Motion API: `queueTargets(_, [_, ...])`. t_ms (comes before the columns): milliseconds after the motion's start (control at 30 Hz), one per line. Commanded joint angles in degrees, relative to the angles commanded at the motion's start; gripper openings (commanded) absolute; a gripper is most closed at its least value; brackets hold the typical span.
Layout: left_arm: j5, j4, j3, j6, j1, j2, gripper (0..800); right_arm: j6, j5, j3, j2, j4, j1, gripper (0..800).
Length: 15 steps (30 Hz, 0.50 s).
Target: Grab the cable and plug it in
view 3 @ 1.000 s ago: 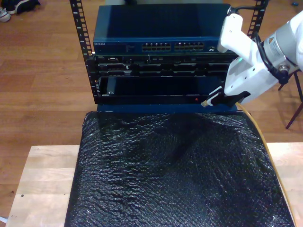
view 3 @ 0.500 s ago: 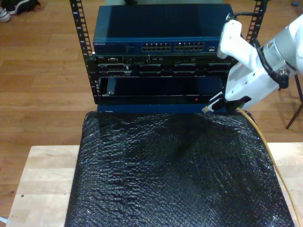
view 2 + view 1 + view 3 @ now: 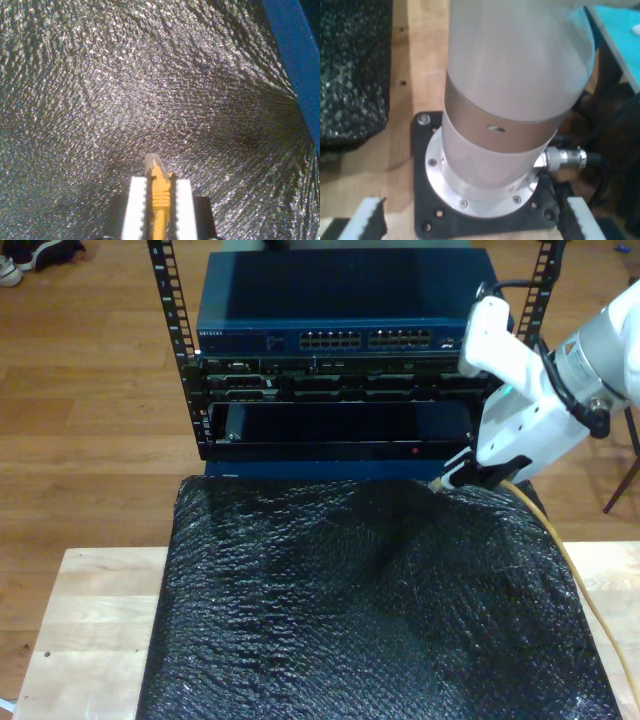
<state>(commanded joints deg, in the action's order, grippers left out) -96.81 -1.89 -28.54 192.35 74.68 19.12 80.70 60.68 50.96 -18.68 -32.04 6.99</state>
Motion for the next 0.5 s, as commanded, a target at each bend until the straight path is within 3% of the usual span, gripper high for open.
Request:
queueTargets(167, [6.3,1.1,4.7,-0.1,1.2,3.8,799,0.0,0.3,-0.1,0.0,0.0,0.0,0])
queueTargets(500, [13.5,3.3,10.4,-4.0,1.4,9.3,799,0.1,0.3,-0.4,0.1,0.0,0.2,0])
